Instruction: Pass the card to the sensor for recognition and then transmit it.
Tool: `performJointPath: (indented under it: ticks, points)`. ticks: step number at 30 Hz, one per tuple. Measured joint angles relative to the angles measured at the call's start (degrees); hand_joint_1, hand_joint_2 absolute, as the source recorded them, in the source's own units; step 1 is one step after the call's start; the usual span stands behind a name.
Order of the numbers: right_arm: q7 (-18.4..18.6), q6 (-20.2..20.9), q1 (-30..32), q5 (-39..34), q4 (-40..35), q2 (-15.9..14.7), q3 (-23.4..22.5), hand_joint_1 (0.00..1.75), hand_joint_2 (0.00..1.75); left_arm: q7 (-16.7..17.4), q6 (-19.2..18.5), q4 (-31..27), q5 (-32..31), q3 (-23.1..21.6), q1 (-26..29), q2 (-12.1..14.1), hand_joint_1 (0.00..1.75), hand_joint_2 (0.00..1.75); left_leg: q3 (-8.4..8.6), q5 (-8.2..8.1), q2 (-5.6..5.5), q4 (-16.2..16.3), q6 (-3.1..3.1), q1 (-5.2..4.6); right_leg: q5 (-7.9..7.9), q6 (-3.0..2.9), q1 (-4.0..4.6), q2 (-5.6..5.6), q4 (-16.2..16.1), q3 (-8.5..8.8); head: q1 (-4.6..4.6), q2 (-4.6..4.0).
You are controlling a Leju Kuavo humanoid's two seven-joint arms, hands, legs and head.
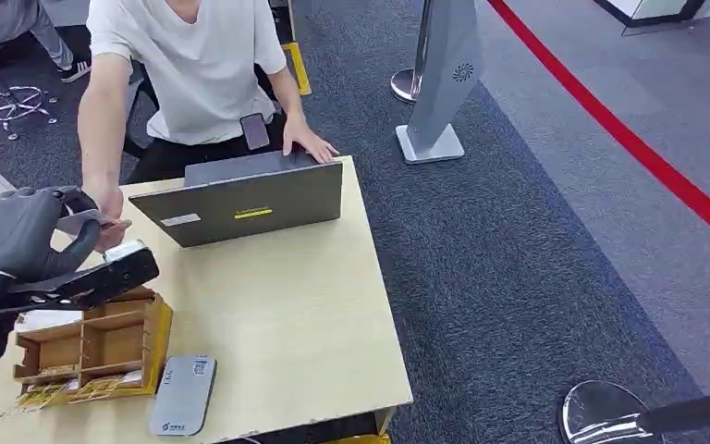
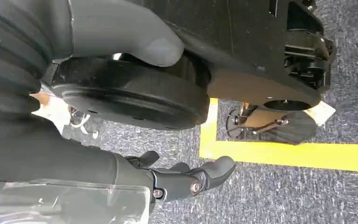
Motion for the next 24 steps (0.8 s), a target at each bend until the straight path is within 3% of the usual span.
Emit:
performJointPath:
  ticks: [5,11,16,22,24]
  points:
    - [-1.4,2.2,-1.6,-1.7,4.3,1.0,0.4,0.0,1.75,2.0,-4.0,0.8,-3.4,-4.0,-3.3,2.2,1.75,1.75,0.0,0.03,0.0,0.0,0.0,0.0,0.03,-0.02,0.0,0.0,0.0,-0.01,0.0,-0.02]
    - [-3.1,3.5,-2.6,-3.8,8.0,2.2,0.7,0.0,1.75,1.5,-0.7,0.7,-8.4,-6.7,-3.8,2.3,1.75,1.75,-0.03,0.02,0.0,0.0,0.0,0.0,0.03,-0.02,0.0,0.0,0.0,0.0,0.0,0.0]
    - [-3.8,3.4,-2.9,-5.9,9.2,2.9,1.1,0.0,1.75,-2.5,7.9,-2.7,-11.6,-7.4,-0.2,2.1,1.75,1.75,-0.03,0.01,0.01,0.0,0.0,-0.01,0.03,-0.02,0.0,0.06,0.0,0.01,0.02,0.0]
    - [-4.8,2.7,-2.9,-8.1,9.9,3.7,1.3,0.0,1.75,-9.2,20.8,-10.0,-15.6,-7.4,12.6,1.9,1.75,1.75,-0.02,-0.05,0.14,0.0,0.0,0.0,-0.03,0.01,0.0,0.19,0.0,-0.04,0.02,0.0]
    - [-4.9,2.7,-2.9,-8.6,10.1,3.8,1.3,0.0,1.75,-10.3,22.8,-11.2,-16.4,-7.4,16.1,1.9,1.75,1.75,-0.03,-0.06,0.12,0.0,-0.01,0.01,-0.03,0.01,0.01,0.17,0.0,-0.03,0.04,0.0]
